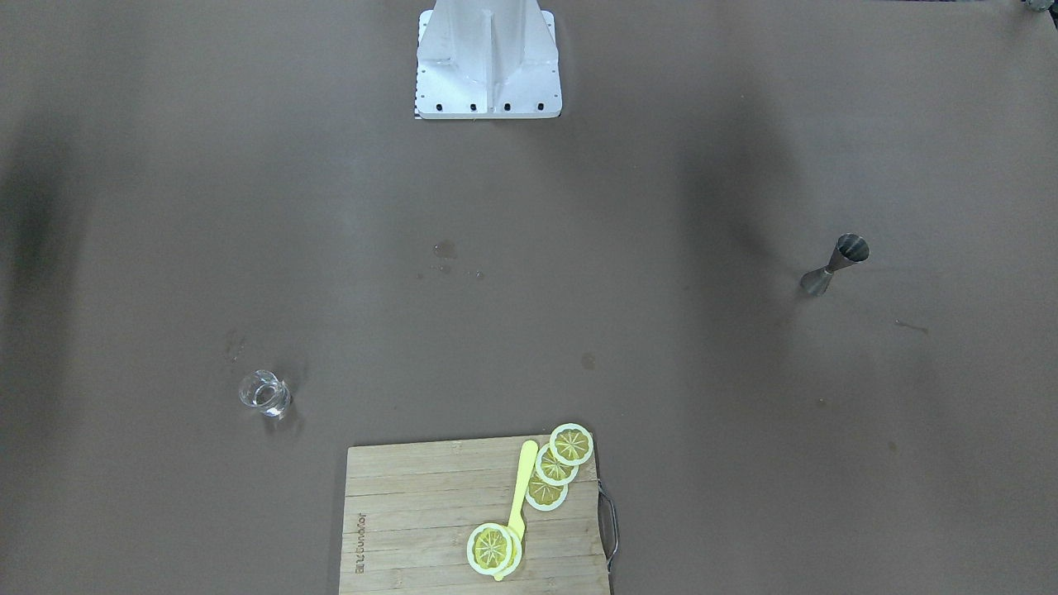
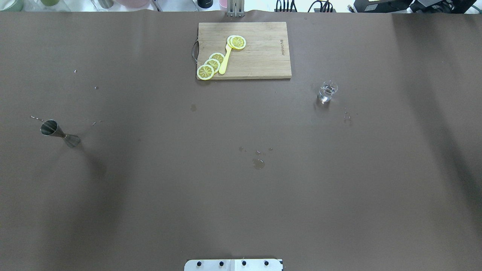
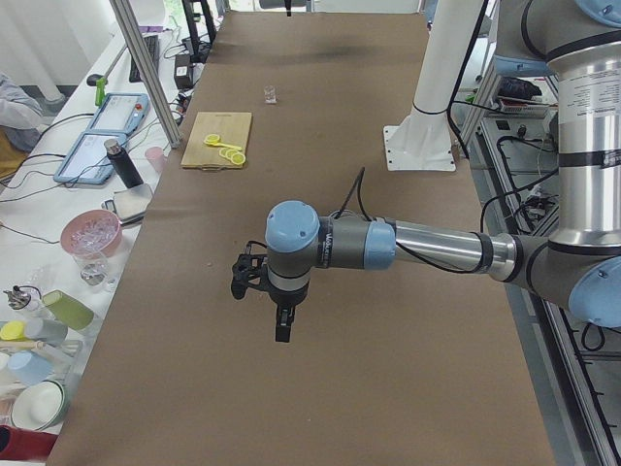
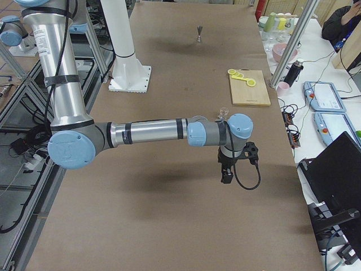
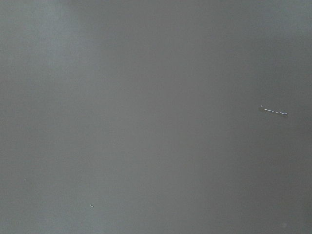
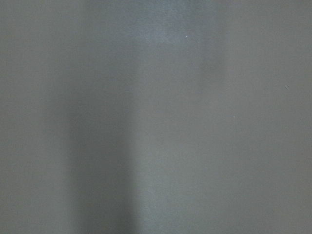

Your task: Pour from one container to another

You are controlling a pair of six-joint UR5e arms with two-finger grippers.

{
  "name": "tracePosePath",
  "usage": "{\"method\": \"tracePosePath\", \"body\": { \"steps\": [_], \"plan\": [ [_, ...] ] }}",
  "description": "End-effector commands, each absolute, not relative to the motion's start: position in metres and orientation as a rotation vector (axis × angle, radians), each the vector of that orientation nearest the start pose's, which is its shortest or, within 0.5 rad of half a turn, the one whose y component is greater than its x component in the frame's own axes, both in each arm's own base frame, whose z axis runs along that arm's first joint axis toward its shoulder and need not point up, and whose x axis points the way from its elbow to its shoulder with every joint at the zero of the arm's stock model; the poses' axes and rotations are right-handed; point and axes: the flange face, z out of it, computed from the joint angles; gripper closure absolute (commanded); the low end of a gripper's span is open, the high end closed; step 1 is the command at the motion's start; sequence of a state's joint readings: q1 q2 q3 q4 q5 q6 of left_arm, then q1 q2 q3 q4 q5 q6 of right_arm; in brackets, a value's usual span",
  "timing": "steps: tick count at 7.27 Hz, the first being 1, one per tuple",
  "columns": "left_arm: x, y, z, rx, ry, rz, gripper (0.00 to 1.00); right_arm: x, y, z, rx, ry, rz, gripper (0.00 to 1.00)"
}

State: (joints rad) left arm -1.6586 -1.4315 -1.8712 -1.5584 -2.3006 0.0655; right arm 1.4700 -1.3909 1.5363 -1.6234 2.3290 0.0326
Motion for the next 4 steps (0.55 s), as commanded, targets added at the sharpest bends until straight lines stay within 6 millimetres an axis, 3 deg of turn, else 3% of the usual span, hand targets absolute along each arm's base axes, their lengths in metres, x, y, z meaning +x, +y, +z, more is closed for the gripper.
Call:
{"method": "tracePosePath", "body": {
  "steps": [1,3,4],
  "plan": [
    [-0.098,-0.438,0.564,0.346,0.704,0.109,0.02,-0.012,-0.585,0.557,0.081,-0.799,-0.163,0.0],
    [-0.081,-0.438,0.561,0.38,0.723,0.166,0.02,-0.028,-0.607,0.536,0.146,-0.798,-0.299,0.0],
    [-0.054,-0.421,0.57,0.462,0.717,0.263,0.02,-0.041,-0.61,0.53,0.187,-0.791,-0.418,0.0]
  ]
}}
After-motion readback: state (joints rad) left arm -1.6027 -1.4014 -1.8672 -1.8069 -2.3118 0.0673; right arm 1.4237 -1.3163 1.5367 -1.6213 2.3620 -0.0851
